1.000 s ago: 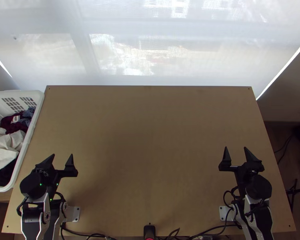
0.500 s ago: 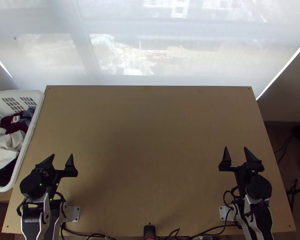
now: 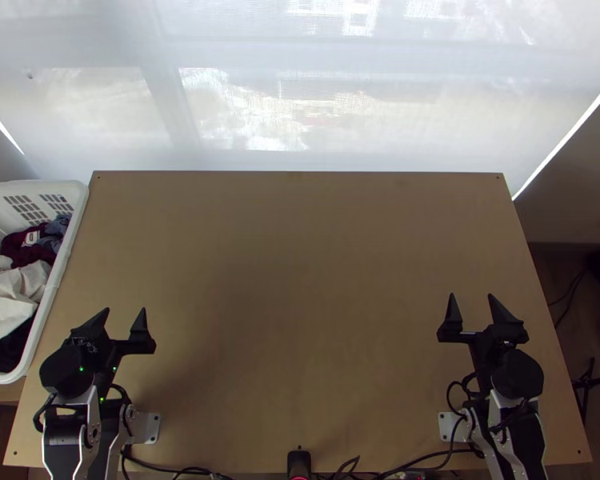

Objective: Fold the t-shirt

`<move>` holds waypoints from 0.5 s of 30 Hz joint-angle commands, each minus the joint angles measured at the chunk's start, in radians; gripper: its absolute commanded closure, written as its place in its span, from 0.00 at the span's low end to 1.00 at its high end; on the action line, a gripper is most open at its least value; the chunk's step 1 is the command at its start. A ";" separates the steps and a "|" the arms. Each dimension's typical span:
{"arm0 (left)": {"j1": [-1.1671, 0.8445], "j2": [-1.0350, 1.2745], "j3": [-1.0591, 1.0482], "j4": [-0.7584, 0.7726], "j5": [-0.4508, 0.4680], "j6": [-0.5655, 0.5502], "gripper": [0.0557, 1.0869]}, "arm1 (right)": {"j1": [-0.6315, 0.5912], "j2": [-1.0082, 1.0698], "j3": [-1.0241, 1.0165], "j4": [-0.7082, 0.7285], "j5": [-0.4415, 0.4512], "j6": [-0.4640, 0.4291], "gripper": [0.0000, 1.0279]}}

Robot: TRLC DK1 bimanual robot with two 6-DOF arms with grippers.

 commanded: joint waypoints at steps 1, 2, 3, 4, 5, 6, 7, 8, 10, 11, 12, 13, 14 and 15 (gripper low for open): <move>0.000 0.000 0.000 0.000 0.000 -0.001 0.05 | -0.001 0.000 0.000 0.000 0.000 0.000 0.05; -0.006 0.000 0.000 -0.005 0.002 -0.001 0.05 | 0.001 0.000 0.000 0.000 0.000 0.000 0.05; -0.015 0.000 0.002 -0.017 0.002 -0.010 0.05 | 0.001 0.000 0.000 0.000 0.000 0.000 0.05; -0.014 0.000 0.003 -0.018 0.000 -0.010 0.05 | 0.001 0.000 0.000 0.000 0.000 0.000 0.05; -0.008 0.000 0.003 -0.021 -0.003 -0.004 0.05 | -0.001 0.000 0.000 0.000 0.000 0.000 0.05; -0.002 0.000 0.003 -0.023 -0.005 -0.001 0.05 | -0.001 0.000 0.000 0.000 0.000 0.000 0.05; 0.008 0.000 0.005 -0.021 -0.041 0.021 0.05 | 0.001 0.000 0.000 0.000 0.000 0.000 0.05; 0.017 0.000 0.005 -0.018 -0.077 0.034 0.05 | -0.001 -0.001 0.000 0.000 0.000 0.000 0.05; 0.028 0.004 0.005 -0.014 -0.094 0.042 0.05 | 0.001 0.000 0.000 0.000 0.000 0.000 0.05; 0.026 0.004 0.005 -0.012 -0.101 0.042 0.05 | -0.001 0.000 0.000 0.000 0.000 0.000 0.05; 0.028 0.004 0.003 -0.011 -0.107 0.041 0.05 | -0.001 0.000 0.000 0.000 0.000 0.000 0.05; 0.035 0.006 0.003 -0.006 -0.126 0.036 0.05 | 0.002 0.000 0.000 0.000 0.000 0.000 0.05; 0.057 0.018 0.003 -0.001 -0.129 0.034 0.05 | 0.004 0.000 0.000 0.000 0.000 0.000 0.05; 0.086 0.035 0.002 0.003 -0.129 0.034 0.05 | 0.002 0.000 0.000 0.000 0.000 0.000 0.05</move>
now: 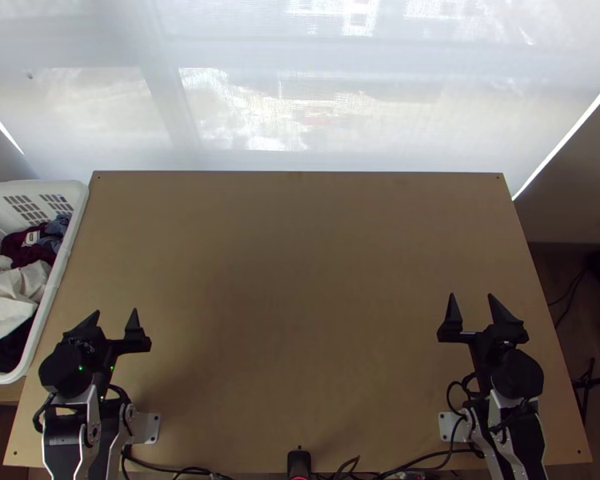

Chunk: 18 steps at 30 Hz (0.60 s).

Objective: Fold the t-shirt

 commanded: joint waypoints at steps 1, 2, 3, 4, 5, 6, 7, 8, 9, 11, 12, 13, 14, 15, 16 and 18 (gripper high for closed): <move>0.089 0.053 -0.001 0.023 -0.051 0.007 0.05 | 0.002 0.000 0.000 0.000 0.000 0.000 0.05; 0.106 0.082 -0.001 0.031 -0.052 0.007 0.05 | 0.002 0.000 0.000 0.000 0.000 0.000 0.05; 0.120 0.102 0.000 0.036 -0.052 0.005 0.05 | 0.002 0.000 0.000 0.000 0.000 0.000 0.05; 0.132 0.119 0.008 0.039 -0.054 0.002 0.05 | 0.002 0.000 0.000 0.000 0.000 0.000 0.05; 0.144 0.137 0.014 0.042 -0.061 -0.003 0.05 | 0.004 -0.001 0.000 0.000 0.000 0.000 0.05; 0.153 0.157 0.022 0.045 -0.075 -0.006 0.05 | 0.004 0.000 0.000 0.000 0.000 0.000 0.05; 0.160 0.177 0.036 0.045 -0.084 -0.016 0.05 | 0.004 0.000 0.000 0.002 0.000 0.000 0.05; 0.167 0.197 0.051 0.043 -0.098 -0.026 0.05 | 0.004 -0.001 0.000 0.002 0.000 0.000 0.05; 0.178 0.226 0.068 0.042 -0.107 -0.030 0.05 | 0.005 -0.001 0.000 0.023 0.000 0.005 0.05; 0.203 0.298 0.112 0.030 -0.124 -0.035 0.05 | -0.005 -0.001 0.000 0.126 0.003 0.026 0.05; 0.212 0.340 0.137 0.019 -0.146 -0.042 0.05 | -0.010 -0.001 0.003 0.169 0.009 0.020 0.05; 0.221 0.386 0.163 0.011 -0.161 -0.049 0.05 | -0.008 -0.001 0.010 0.213 0.038 -0.018 0.05; 0.239 0.419 0.188 0.011 -0.164 -0.049 0.05 | -0.002 0.000 0.016 0.233 0.084 -0.063 0.05; 0.267 0.439 0.214 0.013 -0.164 -0.049 0.05 | 0.007 0.005 0.026 0.240 0.111 -0.115 0.07; 0.302 0.464 0.243 0.014 -0.164 -0.050 0.05 | 0.013 0.014 0.034 0.250 0.135 -0.181 0.10; 0.374 0.541 0.312 0.008 -0.164 -0.062 0.05 | 0.010 0.029 0.057 0.229 0.150 -0.256 0.11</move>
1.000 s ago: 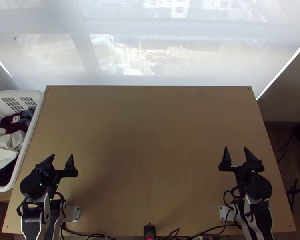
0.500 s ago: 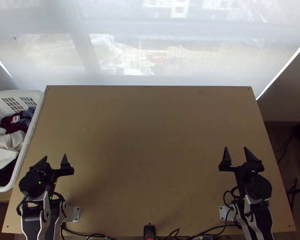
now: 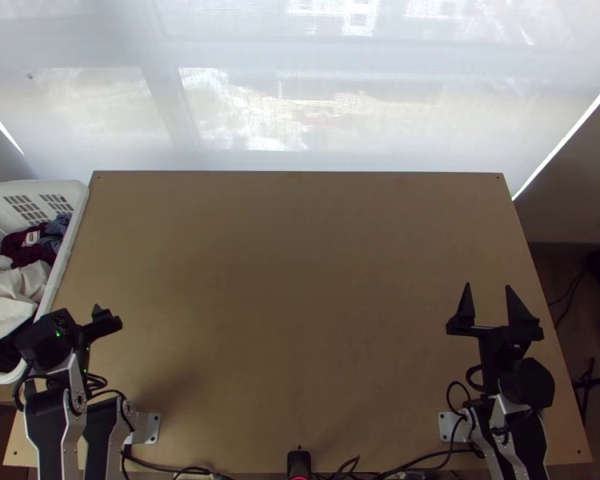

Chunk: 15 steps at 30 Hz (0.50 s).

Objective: Fold the t-shirt

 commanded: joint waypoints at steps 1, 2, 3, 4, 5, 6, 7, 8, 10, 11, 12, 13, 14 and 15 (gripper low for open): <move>0.172 0.244 0.203 -0.027 -0.030 -0.037 0.05 | 0.005 0.034 0.054 0.041 0.086 -0.219 0.11; 0.195 0.296 0.252 -0.047 -0.030 -0.049 0.05 | 0.005 0.044 0.071 0.026 0.086 -0.252 0.11; 0.216 0.349 0.305 -0.085 -0.030 -0.072 0.05 | 0.005 0.063 0.098 0.000 0.085 -0.262 0.11; 0.238 0.406 0.359 -0.125 -0.030 -0.092 0.05 | 0.009 0.096 0.135 -0.035 0.085 -0.265 0.11; 0.265 0.463 0.416 -0.167 -0.030 -0.104 0.05 | 0.014 0.146 0.179 -0.051 0.083 -0.265 0.11; 0.285 0.521 0.472 -0.219 -0.026 -0.130 0.05 | 0.020 0.208 0.230 -0.066 0.083 -0.255 0.11; 0.296 0.570 0.526 -0.270 -0.025 -0.161 0.05 | 0.021 0.282 0.287 -0.094 0.083 -0.229 0.11; 0.303 0.612 0.572 -0.306 -0.025 -0.185 0.05 | 0.020 0.357 0.353 -0.126 0.083 -0.204 0.10; 0.325 0.670 0.644 -0.351 -0.025 -0.227 0.05 | 0.029 0.477 0.477 -0.206 0.083 -0.152 0.08; 0.334 0.684 0.669 -0.351 -0.025 -0.241 0.05 | 0.038 0.528 0.534 -0.244 0.083 -0.129 0.06; 0.346 0.695 0.689 -0.352 -0.025 -0.250 0.05 | 0.057 0.574 0.591 -0.284 0.083 -0.104 0.05; 0.359 0.698 0.706 -0.348 -0.025 -0.250 0.05 | 0.077 0.618 0.644 -0.324 0.088 -0.075 0.05; 0.374 0.702 0.719 -0.329 -0.025 -0.250 0.05 | 0.092 0.667 0.703 -0.373 0.103 -0.054 0.05; 0.386 0.719 0.733 -0.309 -0.028 -0.247 0.05 | 0.106 0.719 0.765 -0.433 0.103 -0.035 0.05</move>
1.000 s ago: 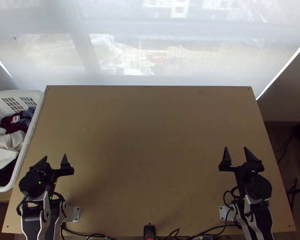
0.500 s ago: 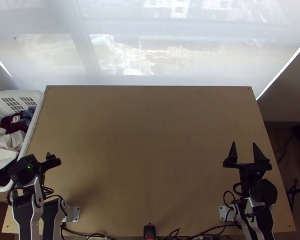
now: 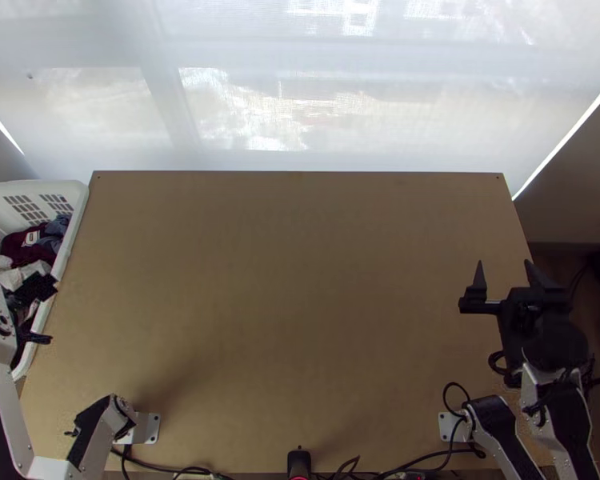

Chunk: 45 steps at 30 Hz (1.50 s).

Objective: Fold the t-shirt

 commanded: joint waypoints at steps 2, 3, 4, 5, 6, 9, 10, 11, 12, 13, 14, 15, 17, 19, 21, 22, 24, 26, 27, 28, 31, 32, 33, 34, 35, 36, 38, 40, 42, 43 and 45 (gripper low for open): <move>0.103 0.221 0.227 -0.029 -0.005 0.001 0.05 | 0.094 0.409 0.463 -0.351 0.020 0.112 0.05; 0.109 0.263 0.251 -0.028 -0.003 0.039 0.05 | 0.111 0.450 0.517 -0.406 0.018 0.112 0.05; 0.126 0.310 0.282 -0.028 -0.002 0.061 0.05 | 0.129 0.483 0.564 -0.457 0.018 0.112 0.05; 0.136 0.367 0.320 -0.032 -0.002 0.079 0.06 | 0.145 0.493 0.592 -0.494 0.018 0.109 0.05; 0.139 0.424 0.351 -0.036 -0.003 0.081 0.05 | 0.163 0.493 0.604 -0.511 0.018 0.094 0.05; 0.175 0.562 0.420 -0.020 -0.005 0.070 0.05 | 0.168 0.467 0.625 -0.555 0.004 0.060 0.05; 0.192 0.599 0.423 0.017 -0.003 0.073 0.05 | 0.168 0.467 0.633 -0.581 0.004 0.056 0.05; 0.207 0.637 0.429 0.044 -0.005 0.074 0.05 | 0.165 0.469 0.639 -0.600 0.004 0.049 0.05; 0.218 0.677 0.436 0.063 -0.003 0.081 0.05 | 0.160 0.467 0.639 -0.609 0.004 0.049 0.05; 0.228 0.721 0.440 0.081 -0.003 0.088 0.05 | 0.157 0.464 0.633 -0.614 0.004 0.048 0.05; 0.239 0.763 0.443 0.106 -0.005 0.094 0.05 | 0.156 0.460 0.622 -0.617 0.006 0.036 0.05; 0.250 0.804 0.442 0.133 -0.008 0.102 0.05 | 0.157 0.452 0.615 -0.620 0.006 0.025 0.05; 0.276 0.882 0.445 0.187 -0.011 0.107 0.06 | 0.157 0.440 0.595 -0.623 0.006 0.013 0.05; 0.299 0.961 0.452 0.230 -0.022 0.108 0.05 | 0.160 0.429 0.567 -0.629 0.006 0.003 0.05; 0.311 1.033 0.460 0.267 -0.031 0.108 0.05 | 0.165 0.426 0.563 -0.652 0.006 0.002 0.05; 0.313 1.071 0.472 0.273 -0.035 0.108 0.05 | 0.168 0.423 0.561 -0.664 0.006 0.002 0.05; 0.311 1.132 0.505 0.287 -0.057 0.114 0.05 | 0.169 0.417 0.561 -0.687 0.006 -0.006 0.05; 0.305 1.182 0.541 0.299 -0.058 0.114 0.05 | 0.168 0.409 0.561 -0.703 0.006 -0.012 0.05; 0.302 1.205 0.561 0.305 -0.058 0.114 0.05 | 0.168 0.407 0.561 -0.712 0.006 -0.013 0.05; 0.299 1.228 0.584 0.308 -0.058 0.114 0.05 | 0.168 0.407 0.561 -0.721 0.006 -0.012 0.05; 0.290 1.290 0.655 0.316 -0.060 0.114 0.05 | 0.169 0.406 0.561 -0.747 0.004 -0.012 0.05; 0.288 1.310 0.681 0.316 -0.061 0.116 0.05 | 0.169 0.406 0.560 -0.752 0.004 -0.012 0.05; 0.284 1.333 0.707 0.316 -0.063 0.117 0.05 | 0.168 0.406 0.558 -0.758 0.004 -0.010 0.05; 0.280 1.352 0.733 0.313 -0.063 0.120 0.05 | 0.168 0.406 0.555 -0.762 0.004 -0.012 0.05; 0.277 1.367 0.755 0.310 -0.068 0.120 0.05 | 0.166 0.404 0.553 -0.767 0.004 -0.010 0.05; 0.274 1.383 0.773 0.310 -0.077 0.124 0.05 | 0.165 0.404 0.552 -0.772 0.004 -0.010 0.05; 0.271 1.412 0.807 0.303 -0.088 0.124 0.05 | 0.165 0.401 0.546 -0.776 0.006 -0.013 0.05; 0.273 1.441 0.839 0.274 -0.089 0.122 0.09 | 0.163 0.398 0.540 -0.778 0.006 -0.020 0.05; 0.273 1.462 0.868 0.228 -0.089 0.114 0.27 | 0.163 0.398 0.527 -0.776 0.007 -0.027 0.05; 0.273 1.462 0.870 0.224 -0.089 0.111 0.37 | 0.163 0.397 0.517 -0.776 0.006 -0.032 0.05; 0.273 1.456 0.871 0.222 -0.089 0.110 0.60 | 0.163 0.392 0.497 -0.768 0.007 -0.036 0.05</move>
